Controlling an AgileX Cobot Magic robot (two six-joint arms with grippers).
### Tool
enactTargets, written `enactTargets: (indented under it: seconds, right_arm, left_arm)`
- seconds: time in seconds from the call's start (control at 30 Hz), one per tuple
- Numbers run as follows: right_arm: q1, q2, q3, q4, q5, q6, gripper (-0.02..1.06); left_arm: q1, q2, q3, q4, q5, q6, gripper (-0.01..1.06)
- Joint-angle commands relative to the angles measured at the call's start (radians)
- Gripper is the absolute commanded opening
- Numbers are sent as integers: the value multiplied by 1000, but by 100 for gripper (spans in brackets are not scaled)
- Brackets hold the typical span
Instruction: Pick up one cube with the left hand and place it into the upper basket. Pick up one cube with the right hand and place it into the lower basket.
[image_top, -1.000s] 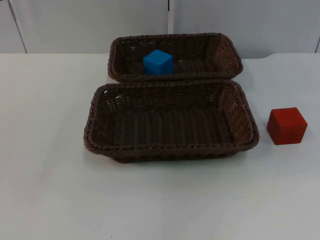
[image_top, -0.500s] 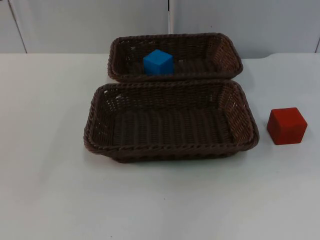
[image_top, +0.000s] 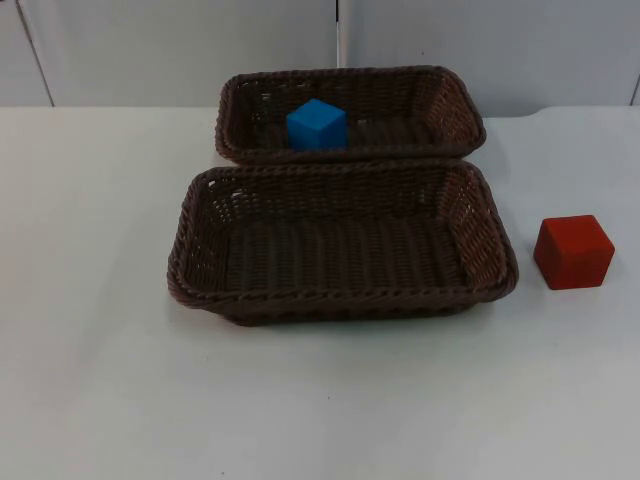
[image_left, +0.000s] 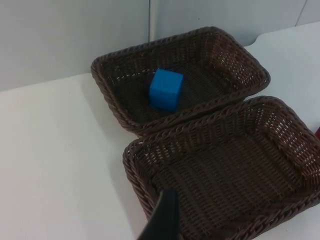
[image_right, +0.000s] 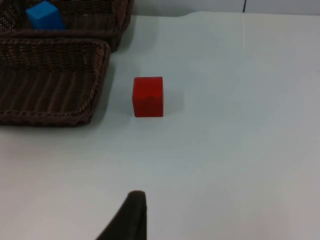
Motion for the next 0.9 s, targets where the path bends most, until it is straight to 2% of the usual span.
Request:
enactTargets:
  seconds: [0.0, 0.2, 0.33, 0.5, 0.67, 0.87]
  right_arm:
    - [-6, -4, 0, -4, -8, 0, 105]
    - [-6, -2, -28, -3, -18, 0, 105]
    - [-6, 96, -80, -3, -39, 0, 105]
    - [-6, 280, -141, -3, -107, 0, 105]
    - [-6, 411, -182, -3, -120, 0, 105]
    - [-6, 662, -276, 1, -137, 0, 105]
  left_arm:
    - [-4, -7, 5, -3, -4, -8, 80]
    - [-4, -7, 5, -3, -4, -8, 80]
    - [-4, -7, 5, -5, -4, -8, 80]
    - [-4, -7, 5, -8, -4, -8, 80]
    - [-4, -7, 5, -8, -4, -8, 80]
    - [-4, -7, 5, -8, -4, -8, 80]
